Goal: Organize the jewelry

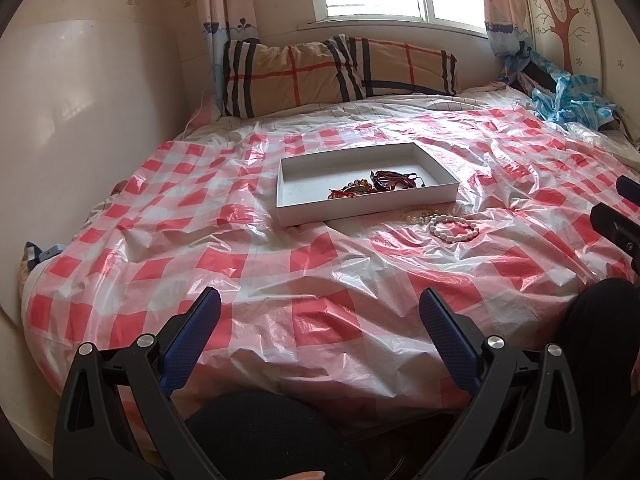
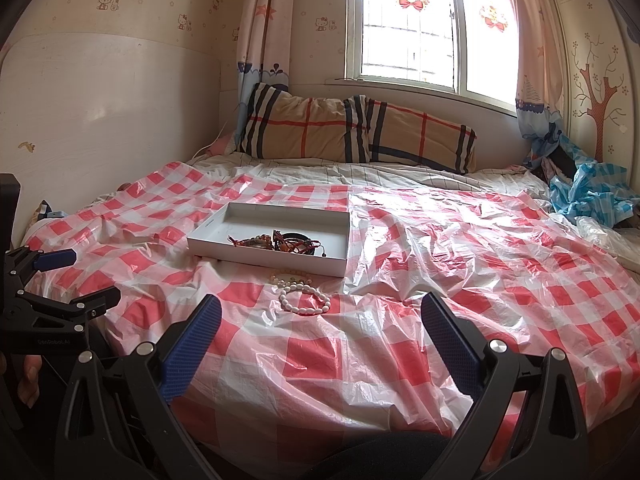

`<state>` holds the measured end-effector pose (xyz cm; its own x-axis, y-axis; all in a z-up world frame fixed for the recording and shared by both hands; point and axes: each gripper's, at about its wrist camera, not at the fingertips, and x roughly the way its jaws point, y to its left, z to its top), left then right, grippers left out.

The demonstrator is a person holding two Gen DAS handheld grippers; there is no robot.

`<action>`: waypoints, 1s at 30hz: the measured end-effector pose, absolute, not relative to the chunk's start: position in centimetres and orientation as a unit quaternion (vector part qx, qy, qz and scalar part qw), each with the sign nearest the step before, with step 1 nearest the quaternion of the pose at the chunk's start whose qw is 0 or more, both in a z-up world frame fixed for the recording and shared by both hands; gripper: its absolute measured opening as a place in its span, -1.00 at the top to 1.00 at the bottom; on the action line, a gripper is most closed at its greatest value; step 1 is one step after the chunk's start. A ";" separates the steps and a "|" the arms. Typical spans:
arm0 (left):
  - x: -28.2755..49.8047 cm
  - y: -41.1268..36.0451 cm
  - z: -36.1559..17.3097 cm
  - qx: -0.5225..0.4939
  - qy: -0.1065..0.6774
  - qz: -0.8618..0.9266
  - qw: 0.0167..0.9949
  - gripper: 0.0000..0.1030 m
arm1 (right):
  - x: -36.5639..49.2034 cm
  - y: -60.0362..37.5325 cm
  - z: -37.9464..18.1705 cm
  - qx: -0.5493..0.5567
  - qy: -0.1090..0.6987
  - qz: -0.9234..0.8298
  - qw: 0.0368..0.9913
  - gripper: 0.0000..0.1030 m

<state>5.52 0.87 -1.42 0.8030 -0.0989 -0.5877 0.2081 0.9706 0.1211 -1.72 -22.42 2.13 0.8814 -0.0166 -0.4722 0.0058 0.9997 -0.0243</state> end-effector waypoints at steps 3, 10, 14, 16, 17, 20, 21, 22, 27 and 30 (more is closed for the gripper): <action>5.6 1.1 -1.5 0.091 0.303 -0.081 0.945 -0.85 | -1.7 -22.4 2.1 -0.011 0.244 -0.006 0.970 -0.86; 5.5 0.8 -1.4 0.090 0.303 -0.081 0.945 -0.85 | -1.7 -22.4 2.1 -0.011 0.243 -0.006 0.970 -0.86; 5.5 0.8 -1.4 0.091 0.303 -0.081 0.945 -0.85 | -1.7 -22.4 2.1 -0.011 0.243 -0.006 0.970 -0.86; 5.5 0.8 -1.4 0.091 0.303 -0.081 0.945 -0.85 | -1.7 -22.4 2.1 -0.012 0.243 -0.006 0.970 -0.86; 5.5 0.9 -1.4 0.090 0.302 -0.081 0.945 -0.85 | -1.7 -22.4 2.1 -0.011 0.243 -0.006 0.970 -0.86; 5.5 0.9 -1.4 0.091 0.303 -0.082 0.945 -0.85 | -1.7 -22.4 2.1 -0.011 0.243 -0.005 0.970 -0.86; 5.5 0.8 -1.4 0.091 0.303 -0.081 0.945 -0.85 | -1.7 -22.4 2.1 -0.012 0.243 -0.005 0.970 -0.86; 5.5 0.8 -1.4 0.091 0.302 -0.082 0.945 -0.85 | -1.7 -22.4 2.1 -0.011 0.243 -0.005 0.970 -0.86; 5.6 0.9 -1.3 0.092 0.302 -0.082 0.945 -0.85 | -1.7 -22.4 2.1 -0.011 0.243 -0.005 0.970 -0.86; 5.6 1.1 -1.3 0.093 0.302 -0.082 0.945 -0.85 | -1.7 -22.4 2.1 -0.011 0.243 -0.005 0.970 -0.86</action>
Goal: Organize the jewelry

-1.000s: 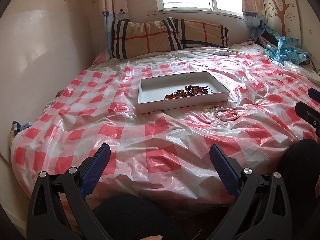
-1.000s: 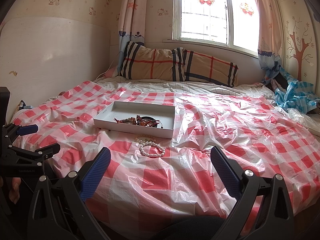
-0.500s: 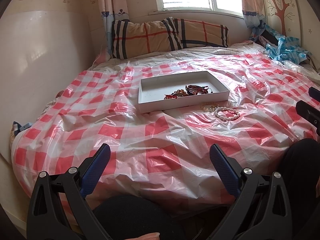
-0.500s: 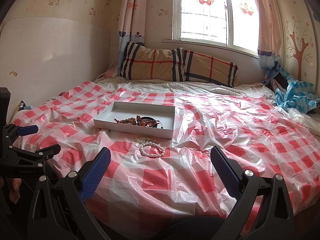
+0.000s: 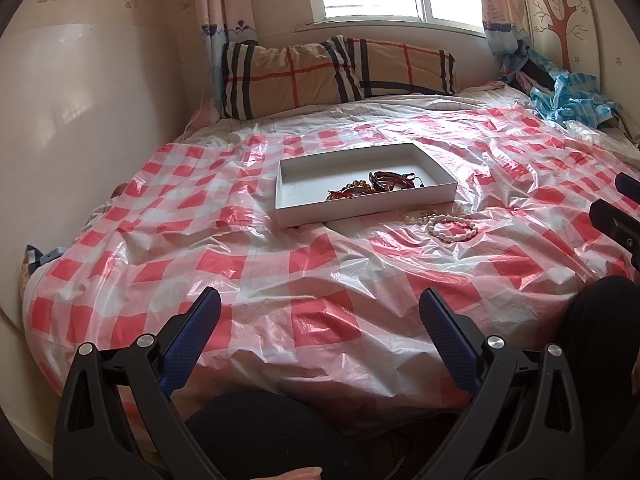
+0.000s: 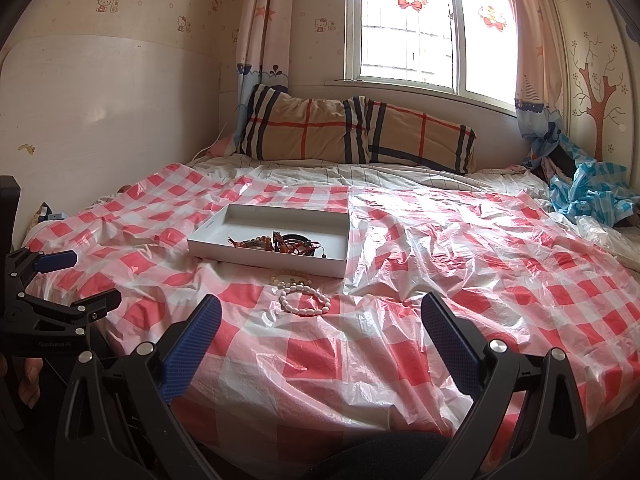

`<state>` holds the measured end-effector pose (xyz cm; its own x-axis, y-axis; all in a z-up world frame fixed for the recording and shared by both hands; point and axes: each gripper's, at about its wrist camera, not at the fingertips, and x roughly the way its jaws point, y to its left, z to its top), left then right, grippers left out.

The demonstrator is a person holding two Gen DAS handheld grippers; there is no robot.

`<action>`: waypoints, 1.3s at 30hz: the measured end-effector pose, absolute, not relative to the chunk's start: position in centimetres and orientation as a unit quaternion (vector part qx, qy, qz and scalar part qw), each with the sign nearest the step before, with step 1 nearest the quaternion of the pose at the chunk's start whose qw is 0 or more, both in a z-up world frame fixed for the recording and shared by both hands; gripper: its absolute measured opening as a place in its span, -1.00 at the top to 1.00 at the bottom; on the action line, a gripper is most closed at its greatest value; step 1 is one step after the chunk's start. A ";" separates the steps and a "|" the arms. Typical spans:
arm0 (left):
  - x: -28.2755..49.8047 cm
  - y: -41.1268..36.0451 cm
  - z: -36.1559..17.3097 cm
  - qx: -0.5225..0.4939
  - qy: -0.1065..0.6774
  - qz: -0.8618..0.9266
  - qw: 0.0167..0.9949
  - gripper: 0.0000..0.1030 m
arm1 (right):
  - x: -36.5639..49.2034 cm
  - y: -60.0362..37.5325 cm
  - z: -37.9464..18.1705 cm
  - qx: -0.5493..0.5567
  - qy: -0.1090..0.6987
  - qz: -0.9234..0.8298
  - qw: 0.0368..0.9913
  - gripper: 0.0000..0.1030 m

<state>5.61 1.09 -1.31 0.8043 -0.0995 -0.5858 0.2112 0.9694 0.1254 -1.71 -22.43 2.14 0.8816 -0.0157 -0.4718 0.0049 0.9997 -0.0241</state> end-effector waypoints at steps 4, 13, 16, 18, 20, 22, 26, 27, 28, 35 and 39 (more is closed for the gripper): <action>5.5 0.9 -1.3 0.092 0.302 -0.082 0.945 -0.85 | -1.7 -22.5 2.1 -0.012 0.243 -0.005 0.970 -0.86; 5.5 0.7 -1.3 0.094 0.302 -0.081 0.945 -0.85 | -1.7 -22.5 2.1 -0.011 0.243 -0.005 0.970 -0.86; 5.5 0.7 -1.3 0.094 0.302 -0.081 0.945 -0.85 | -1.7 -22.5 2.2 -0.012 0.243 -0.005 0.970 -0.86; 5.5 0.8 -1.3 0.094 0.302 -0.081 0.945 -0.85 | -1.7 -22.5 2.2 -0.011 0.243 -0.005 0.970 -0.86; 5.5 0.9 -1.3 0.094 0.302 -0.081 0.945 -0.85 | -1.8 -22.5 2.2 -0.011 0.243 -0.005 0.970 -0.86; 5.5 0.8 -1.3 0.094 0.302 -0.081 0.945 -0.85 | -1.7 -22.5 2.2 -0.011 0.243 -0.005 0.970 -0.86; 5.5 0.7 -1.3 0.095 0.302 -0.081 0.945 -0.85 | -1.8 -22.5 2.2 -0.011 0.243 -0.005 0.970 -0.86; 5.6 0.8 -1.4 0.095 0.302 -0.081 0.945 -0.85 | -1.8 -22.5 2.2 -0.011 0.243 -0.005 0.970 -0.86; 5.5 0.7 -1.3 0.095 0.302 -0.081 0.945 -0.85 | -1.7 -22.5 2.2 -0.011 0.243 -0.005 0.970 -0.86; 5.5 0.6 -1.4 0.095 0.302 -0.080 0.945 -0.85 | -1.8 -22.5 2.2 -0.012 0.243 -0.005 0.970 -0.86; 5.5 0.5 -1.4 0.096 0.302 -0.080 0.945 -0.85 | -1.7 -22.4 2.2 -0.010 0.243 -0.005 0.970 -0.86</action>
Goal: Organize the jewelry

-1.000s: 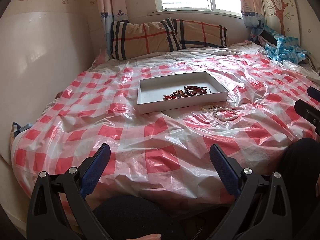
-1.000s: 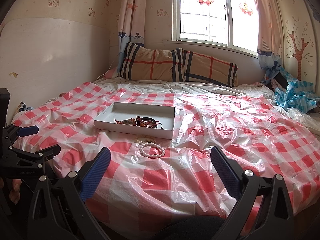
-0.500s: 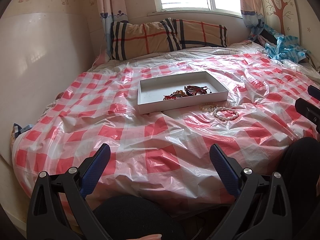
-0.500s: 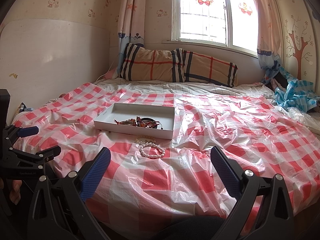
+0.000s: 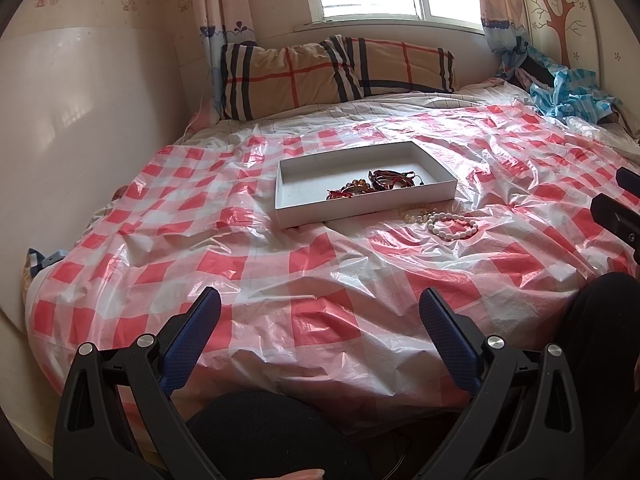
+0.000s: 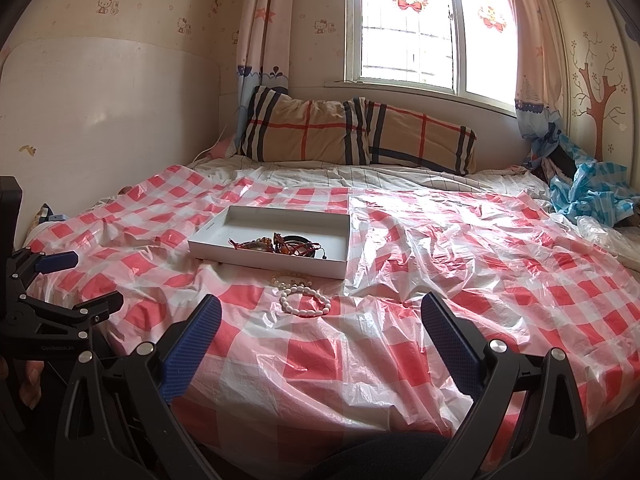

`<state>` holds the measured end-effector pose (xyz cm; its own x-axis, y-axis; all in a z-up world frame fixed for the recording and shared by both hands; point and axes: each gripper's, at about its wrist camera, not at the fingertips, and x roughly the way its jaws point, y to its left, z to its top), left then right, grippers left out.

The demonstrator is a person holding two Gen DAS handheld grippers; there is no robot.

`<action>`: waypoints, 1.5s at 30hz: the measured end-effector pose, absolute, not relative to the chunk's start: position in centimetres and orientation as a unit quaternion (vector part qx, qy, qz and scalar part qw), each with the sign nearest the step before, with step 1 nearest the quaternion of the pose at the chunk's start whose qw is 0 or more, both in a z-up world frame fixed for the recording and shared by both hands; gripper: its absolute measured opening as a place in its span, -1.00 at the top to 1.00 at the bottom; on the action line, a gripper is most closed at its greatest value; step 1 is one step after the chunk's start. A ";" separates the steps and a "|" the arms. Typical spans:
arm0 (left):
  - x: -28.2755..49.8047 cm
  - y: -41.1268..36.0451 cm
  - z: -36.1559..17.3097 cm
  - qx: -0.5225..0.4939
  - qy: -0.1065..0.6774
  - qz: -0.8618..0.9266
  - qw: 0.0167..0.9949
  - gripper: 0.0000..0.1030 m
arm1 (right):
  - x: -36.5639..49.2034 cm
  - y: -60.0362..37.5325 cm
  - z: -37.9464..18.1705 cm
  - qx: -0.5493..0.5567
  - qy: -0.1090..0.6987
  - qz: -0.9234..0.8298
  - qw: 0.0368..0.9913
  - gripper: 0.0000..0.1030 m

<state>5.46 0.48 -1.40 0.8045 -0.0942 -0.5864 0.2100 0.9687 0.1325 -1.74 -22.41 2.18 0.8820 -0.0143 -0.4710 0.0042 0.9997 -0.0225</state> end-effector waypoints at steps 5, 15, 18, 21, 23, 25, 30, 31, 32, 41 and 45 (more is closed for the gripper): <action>5.4 0.3 -1.4 0.101 0.303 -0.081 0.944 -0.85 | -1.2 -22.4 2.2 -0.011 0.251 -0.002 0.968 -0.86; 7.4 0.7 -1.1 0.103 0.324 -0.082 0.937 -0.85 | 3.3 -21.7 1.7 -0.023 0.281 0.026 0.959 -0.86; 8.9 0.4 -1.2 0.100 0.331 -0.089 0.934 -0.85 | 5.3 -22.1 1.0 -0.009 0.302 0.027 0.953 -0.86; 10.5 -0.1 -1.6 0.101 0.340 -0.094 0.930 -0.85 | 7.3 -22.3 0.2 0.000 0.320 0.024 0.947 -0.86; 11.8 -0.1 -1.9 0.096 0.347 -0.101 0.928 -0.85 | 8.4 -22.3 -0.4 0.002 0.332 0.024 0.943 -0.86; 13.1 -0.5 -2.1 0.094 0.351 -0.105 0.926 -0.85 | 9.7 -22.4 -1.3 0.004 0.347 0.021 0.937 -0.86; 16.0 -2.7 -2.8 0.094 0.360 -0.111 0.922 -0.85 | 12.9 -23.2 -4.0 0.027 0.394 0.026 0.918 -0.86; 16.6 -2.8 -2.9 0.096 0.362 -0.112 0.921 -0.85 | 13.5 -23.2 -4.5 0.028 0.402 0.026 0.915 -0.86; 17.1 -3.3 -3.2 0.098 0.364 -0.110 0.920 -0.85 | 13.9 -23.1 -4.9 0.026 0.408 0.026 0.912 -0.86; 20.5 -4.4 -5.3 0.091 0.392 -0.105 0.909 -0.85 | 18.0 -23.1 -9.1 0.026 0.478 0.006 0.878 -0.86; 20.9 -4.7 -6.1 0.090 0.406 -0.101 0.904 -0.85 | 18.4 -22.8 -10.0 0.021 0.494 0.010 0.869 -0.86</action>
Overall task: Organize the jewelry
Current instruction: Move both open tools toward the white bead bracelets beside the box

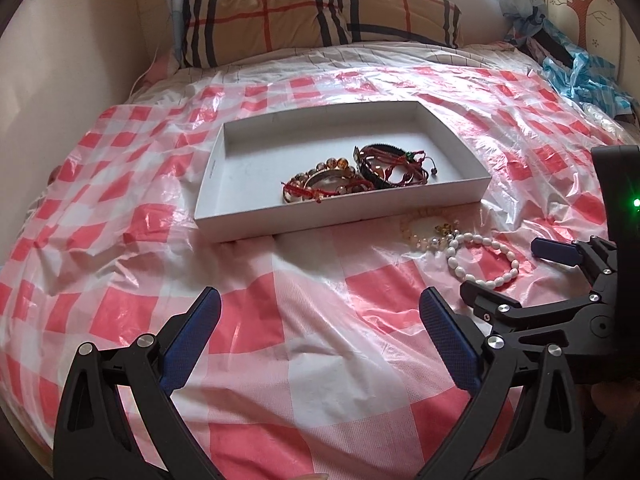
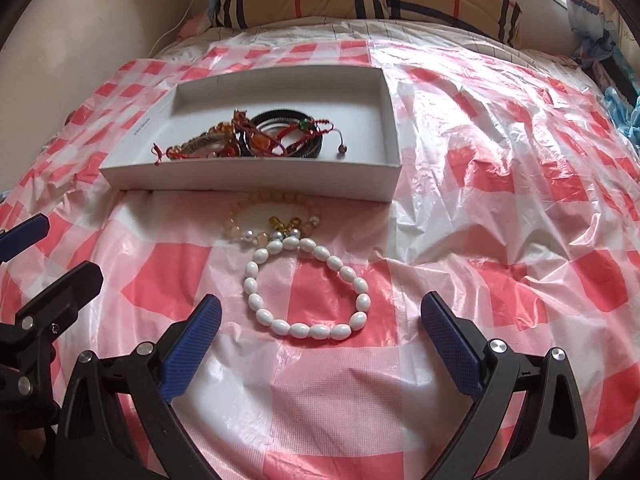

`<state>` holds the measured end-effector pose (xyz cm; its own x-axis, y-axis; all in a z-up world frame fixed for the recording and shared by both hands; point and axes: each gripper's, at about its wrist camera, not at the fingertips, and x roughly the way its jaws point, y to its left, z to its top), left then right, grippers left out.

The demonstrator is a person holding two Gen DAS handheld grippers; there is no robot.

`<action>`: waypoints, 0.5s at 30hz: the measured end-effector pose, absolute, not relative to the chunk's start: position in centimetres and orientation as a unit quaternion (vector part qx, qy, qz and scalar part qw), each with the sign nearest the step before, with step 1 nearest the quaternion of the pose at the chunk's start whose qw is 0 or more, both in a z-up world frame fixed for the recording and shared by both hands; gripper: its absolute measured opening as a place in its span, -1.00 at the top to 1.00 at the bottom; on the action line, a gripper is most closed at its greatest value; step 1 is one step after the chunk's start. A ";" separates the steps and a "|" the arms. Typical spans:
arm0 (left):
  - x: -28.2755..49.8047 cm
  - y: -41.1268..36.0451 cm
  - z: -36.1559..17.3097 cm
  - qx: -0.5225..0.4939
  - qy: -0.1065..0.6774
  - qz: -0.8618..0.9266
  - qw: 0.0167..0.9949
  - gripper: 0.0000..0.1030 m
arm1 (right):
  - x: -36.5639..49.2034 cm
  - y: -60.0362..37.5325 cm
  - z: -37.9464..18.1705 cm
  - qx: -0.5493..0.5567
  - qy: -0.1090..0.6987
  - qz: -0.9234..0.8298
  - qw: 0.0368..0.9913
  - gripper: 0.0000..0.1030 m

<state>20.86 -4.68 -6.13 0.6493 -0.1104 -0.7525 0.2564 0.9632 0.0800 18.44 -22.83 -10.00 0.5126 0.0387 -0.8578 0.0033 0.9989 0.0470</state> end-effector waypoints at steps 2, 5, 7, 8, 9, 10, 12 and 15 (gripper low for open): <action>20.8 -4.9 -6.2 0.091 0.406 -0.102 0.904 -0.85 | 18.4 -22.6 -10.2 0.017 0.496 0.014 0.868 -0.85; 20.7 -5.0 -6.2 0.095 0.404 -0.101 0.904 -0.85 | 18.4 -22.4 -10.2 0.016 0.496 0.018 0.868 -0.85; 20.7 -5.1 -6.3 0.095 0.405 -0.100 0.904 -0.85 | 18.4 -22.4 -10.3 0.016 0.497 0.018 0.868 -0.85; 20.7 -5.1 -6.3 0.095 0.405 -0.100 0.904 -0.85 | 18.4 -22.3 -10.3 0.015 0.497 0.018 0.867 -0.85; 20.7 -5.1 -6.3 0.095 0.406 -0.099 0.904 -0.85 | 18.4 -22.4 -10.3 0.015 0.497 0.018 0.867 -0.85; 20.7 -5.2 -6.3 0.096 0.406 -0.098 0.904 -0.85 | 18.4 -22.4 -10.3 0.016 0.498 0.018 0.867 -0.85; 20.7 -5.2 -6.4 0.096 0.406 -0.098 0.903 -0.85 | 18.4 -22.4 -10.4 0.019 0.498 0.020 0.867 -0.85; 20.7 -5.2 -6.4 0.098 0.406 -0.098 0.903 -0.85 | 18.3 -22.4 -10.5 0.022 0.497 0.028 0.867 -0.59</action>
